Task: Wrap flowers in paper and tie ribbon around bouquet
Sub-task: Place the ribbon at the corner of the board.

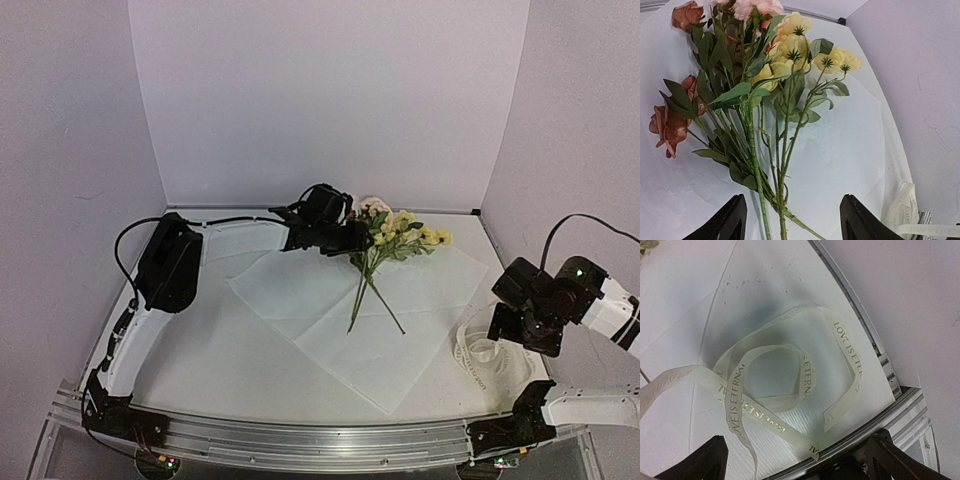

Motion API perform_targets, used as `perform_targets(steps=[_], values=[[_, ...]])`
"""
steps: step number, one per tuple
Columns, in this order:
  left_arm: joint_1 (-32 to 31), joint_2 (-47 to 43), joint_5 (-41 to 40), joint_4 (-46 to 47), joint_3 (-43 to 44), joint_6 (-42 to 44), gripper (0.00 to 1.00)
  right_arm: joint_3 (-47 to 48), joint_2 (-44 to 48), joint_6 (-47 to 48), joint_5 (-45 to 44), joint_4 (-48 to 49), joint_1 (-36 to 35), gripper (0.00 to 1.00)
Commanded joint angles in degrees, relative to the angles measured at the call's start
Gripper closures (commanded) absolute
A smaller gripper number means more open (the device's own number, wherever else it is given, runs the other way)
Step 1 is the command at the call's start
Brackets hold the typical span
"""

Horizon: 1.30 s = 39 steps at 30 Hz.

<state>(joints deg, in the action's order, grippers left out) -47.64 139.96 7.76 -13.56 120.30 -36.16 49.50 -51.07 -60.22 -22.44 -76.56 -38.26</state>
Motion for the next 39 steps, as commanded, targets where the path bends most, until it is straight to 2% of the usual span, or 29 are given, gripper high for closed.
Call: perform_targets(steps=[1, 4, 7, 10, 12, 15, 19, 28, 34, 39], values=[[-0.09, -10.93, 3.35, 4.58, -4.42, -0.52, 0.33, -2.43, 0.94, 0.36, 5.44, -1.05, 0.19, 0.02], [0.00, -14.83, 5.60, 5.04, -8.96, -0.05, 0.34, -4.42, -2.20, 0.61, 10.61, -0.14, 0.20, 0.05], [0.00, -17.80, 9.20, 5.25, -12.30, 0.54, 0.34, -10.34, -1.71, 1.60, 21.86, 9.06, 0.20, 0.07], [-0.06, -19.38, 14.55, 6.25, -14.68, 0.66, 0.37, -12.69, -1.86, 3.25, 29.33, 15.15, 0.20, 0.06], [-0.20, -19.74, 17.92, 6.62, -15.89, 0.59, 0.39, -11.57, 1.84, 3.36, 28.72, 15.82, 0.39, 0.02], [-0.22, -20.44, 20.86, 6.89, -17.88, 0.92, 0.42, -9.52, 8.29, 3.17, 27.17, 15.33, 2.26, 0.02], [-1.39, -19.95, 25.45, 8.28, -18.49, 0.98, 0.45, -7.77, 12.33, 1.99, 23.97, 14.42, 2.49, 0.02], [-8.92, -9.80, 33.27, 11.74, -8.39, 0.20, 0.48, -1.51, 14.13, 6.92, 19.64, 13.06, 2.47, 0.02], [-12.17, -3.40, 34.64, 13.29, -1.72, -1.53, 0.49, 2.34, 18.70, 9.75, 14.17, 13.41, 2.48, 0.02], [-13.64, -1.66, 34.99, 16.26, 0.19, -2.20, 0.47, 6.24, 17.07, 11.81, 13.75, 13.07, 2.46, 0.02]])
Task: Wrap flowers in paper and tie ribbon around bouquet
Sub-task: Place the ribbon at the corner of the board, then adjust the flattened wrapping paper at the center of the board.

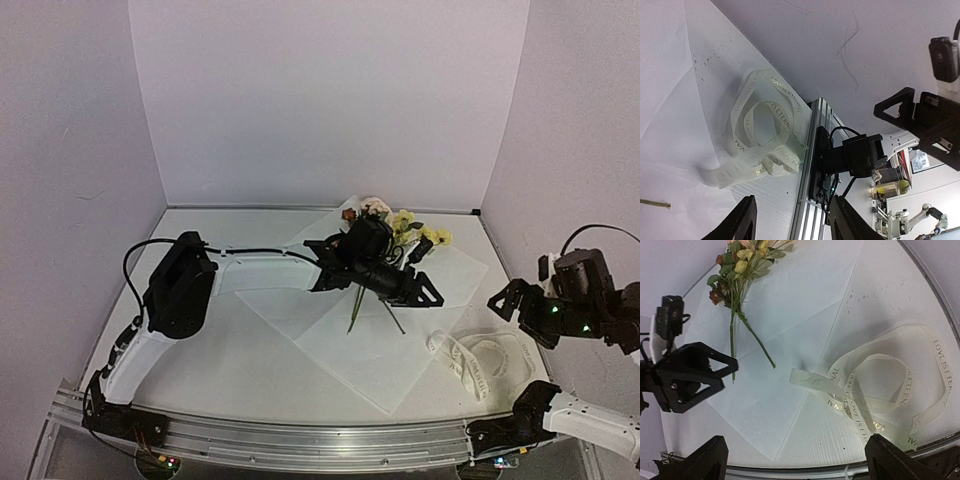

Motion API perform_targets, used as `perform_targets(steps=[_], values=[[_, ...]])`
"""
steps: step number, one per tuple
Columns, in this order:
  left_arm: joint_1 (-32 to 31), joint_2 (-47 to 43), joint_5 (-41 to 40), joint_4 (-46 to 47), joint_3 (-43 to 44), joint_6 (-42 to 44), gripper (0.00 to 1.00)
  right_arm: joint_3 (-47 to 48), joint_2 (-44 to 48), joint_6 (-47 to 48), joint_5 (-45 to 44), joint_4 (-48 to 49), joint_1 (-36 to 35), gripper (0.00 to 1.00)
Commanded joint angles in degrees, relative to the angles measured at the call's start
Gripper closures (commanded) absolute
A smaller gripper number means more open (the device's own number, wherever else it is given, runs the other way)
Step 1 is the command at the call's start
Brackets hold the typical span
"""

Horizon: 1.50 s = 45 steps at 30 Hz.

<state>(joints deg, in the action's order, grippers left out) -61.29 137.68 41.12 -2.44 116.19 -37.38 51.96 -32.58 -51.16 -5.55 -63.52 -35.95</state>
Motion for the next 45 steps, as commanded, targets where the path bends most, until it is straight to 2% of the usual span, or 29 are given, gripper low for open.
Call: perform_targets(steps=[1, 3, 5, 7, 9, 13, 18, 21, 26, 30, 36, 43, 45], values=[[-0.32, 1.15, 1.46, 4.81, 5.02, -0.86, 0.47, 4.41, -2.06, 2.49, -3.55, -0.35, 0.18, 0.02], [-0.42, 1.79, 0.09, 1.89, 6.42, -0.46, 0.49, 5.41, -3.25, 1.76, -5.30, -1.95, 0.18, 0.02], [0.11, -0.07, -5.26, -1.16, 3.82, -0.31, 0.51, 5.48, -4.96, 1.37, -6.14, -2.50, 0.18, 0.02], [2.31, -5.16, -9.78, 0.89, -4.15, -3.17, 0.52, 4.64, -8.70, 1.24, -6.21, -2.44, 0.18, 0.02], [5.02, -12.50, -14.02, 7.18, -17.14, -7.76, 0.52, 4.68, -12.93, 1.58, -5.70, -1.24, 0.18, 0.02], [10.85, -24.40, -22.39, 8.48, -34.08, -9.75, 0.52, 3.79, -20.46, 3.71, -3.73, 8.38, 0.38, 0.02], [17.42, -35.48, -33.65, -0.20, -46.14, -13.34, 0.50, 4.12, -33.40, 6.32, 1.73, 22.53, 2.47, 0.09], [24.73, -39.50, -34.39, -2.18, -52.35, -13.41, 0.50, 4.67, -39.49, 6.30, 3.96, 28.41, 3.67, 0.15], [34.01, -40.05, -37.90, -7.84, -55.22, -5.83, 0.50, 2.09, -43.97, 5.48, 5.05, 33.61, 4.96, 0.21], [37.81, -36.95, -37.85, -8.65, -55.37, -2.84, 0.52, -1.98, -45.64, 4.35, 5.01, 36.79, 5.34, 0.25], [39.13, -31.15, -35.87, -9.41, -51.60, -0.20, 0.58, -6.90, -47.18, 2.19, 4.23, 40.23, 6.44, 0.35], [39.13, -28.15, -36.94, -10.27, -50.75, -1.49, 0.61, -12.35, -45.27, 0.36, 2.18, 41.23, 7.63, 0.39], [39.14, -27.39, -36.83, -9.88, -50.69, -1.67, 0.66, -13.70, -44.92, 0.00, 1.30, 41.23, 7.88, 0.40]])
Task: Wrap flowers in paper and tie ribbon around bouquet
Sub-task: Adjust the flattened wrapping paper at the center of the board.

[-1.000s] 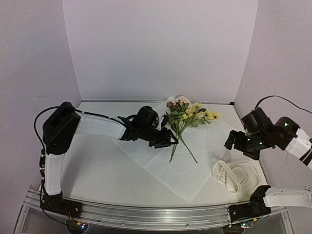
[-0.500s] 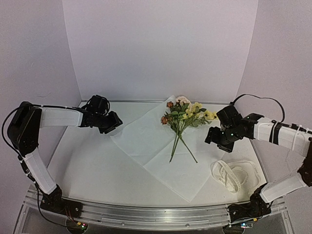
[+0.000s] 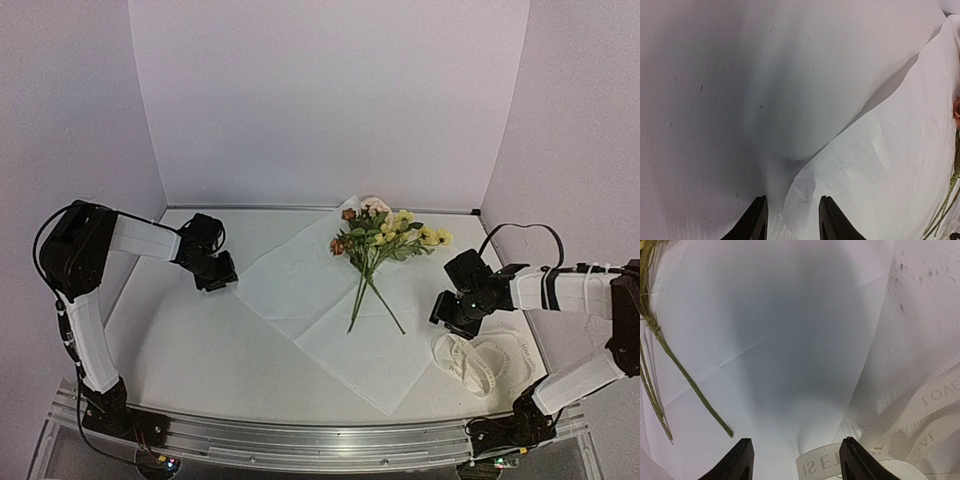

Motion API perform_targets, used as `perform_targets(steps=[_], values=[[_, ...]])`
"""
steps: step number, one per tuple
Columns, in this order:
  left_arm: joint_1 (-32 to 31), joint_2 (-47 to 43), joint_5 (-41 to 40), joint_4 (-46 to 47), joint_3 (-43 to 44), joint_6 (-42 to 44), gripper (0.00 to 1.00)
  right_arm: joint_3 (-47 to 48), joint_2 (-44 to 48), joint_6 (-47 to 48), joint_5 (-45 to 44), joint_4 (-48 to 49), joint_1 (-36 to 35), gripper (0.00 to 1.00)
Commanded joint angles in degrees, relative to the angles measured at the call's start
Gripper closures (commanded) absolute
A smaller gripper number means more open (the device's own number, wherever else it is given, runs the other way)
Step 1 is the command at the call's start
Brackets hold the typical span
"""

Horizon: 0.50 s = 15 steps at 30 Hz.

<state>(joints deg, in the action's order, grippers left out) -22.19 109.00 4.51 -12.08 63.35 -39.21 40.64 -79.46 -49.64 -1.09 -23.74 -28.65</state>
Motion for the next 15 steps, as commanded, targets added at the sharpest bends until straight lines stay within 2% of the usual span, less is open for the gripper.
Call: perform_targets(steps=[1, 6, 15], values=[[0.04, 1.64, -0.07, 0.08, 2.22, 0.07, 0.70, -3.10, 2.08, -1.74, -3.64, 1.49, 0.71, 0.41], [0.18, 1.77, -1.55, -1.31, 2.71, 0.40, 0.98, -6.72, 3.97, -4.07, -5.32, 1.37, 1.09, 0.46], [3.83, -3.64, -3.52, -7.12, 0.54, 8.65, 1.00, -10.41, 14.25, -5.63, -8.29, -4.97, 1.06, 0.50]])
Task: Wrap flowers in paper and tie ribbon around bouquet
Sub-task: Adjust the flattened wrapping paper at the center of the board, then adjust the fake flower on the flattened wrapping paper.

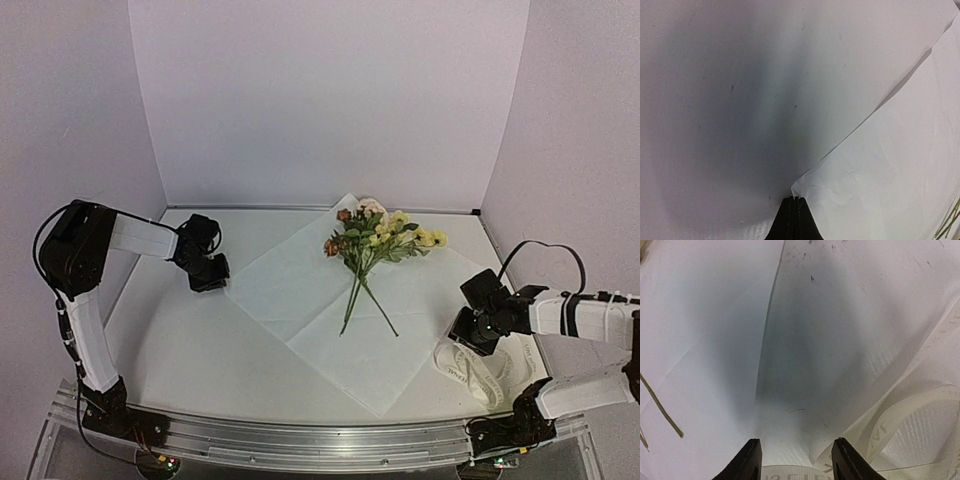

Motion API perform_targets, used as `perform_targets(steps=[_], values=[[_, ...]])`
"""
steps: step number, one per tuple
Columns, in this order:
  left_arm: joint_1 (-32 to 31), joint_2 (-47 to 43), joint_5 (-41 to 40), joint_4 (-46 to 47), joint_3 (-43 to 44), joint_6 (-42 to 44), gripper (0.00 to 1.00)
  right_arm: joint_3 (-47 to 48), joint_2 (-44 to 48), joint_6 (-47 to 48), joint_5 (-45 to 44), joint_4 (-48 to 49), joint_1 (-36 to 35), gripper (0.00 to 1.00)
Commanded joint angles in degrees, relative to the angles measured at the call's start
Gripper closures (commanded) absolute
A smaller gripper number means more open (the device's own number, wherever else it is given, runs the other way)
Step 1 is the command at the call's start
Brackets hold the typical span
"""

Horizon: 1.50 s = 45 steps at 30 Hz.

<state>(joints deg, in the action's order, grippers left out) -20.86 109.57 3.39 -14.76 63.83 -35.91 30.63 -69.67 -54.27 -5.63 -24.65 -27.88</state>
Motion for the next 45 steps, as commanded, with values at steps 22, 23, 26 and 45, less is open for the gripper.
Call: perform_targets(steps=[22, 23, 26, 45], values=[[17.21, -9.55, 2.06, -12.82, 3.73, 12.68, 0.62, 18.65, 3.09, 7.19, -6.69, -17.63, -4.42, 0.41], [17.11, -10.64, 2.12, -12.80, 3.95, 12.73, 0.55, 19.91, 1.42, 7.59, -6.64, -17.31, -4.90, 0.41], [14.80, -14.17, 0.72, -12.85, 5.14, 13.18, 0.39, 23.24, -4.89, 8.33, -4.89, -14.97, -5.35, 0.40], [-17.35, 2.95, 0.67, -11.01, 23.06, 11.36, 0.34, 27.81, -27.51, 3.55, 8.64, 7.83, -5.21, 0.53]])
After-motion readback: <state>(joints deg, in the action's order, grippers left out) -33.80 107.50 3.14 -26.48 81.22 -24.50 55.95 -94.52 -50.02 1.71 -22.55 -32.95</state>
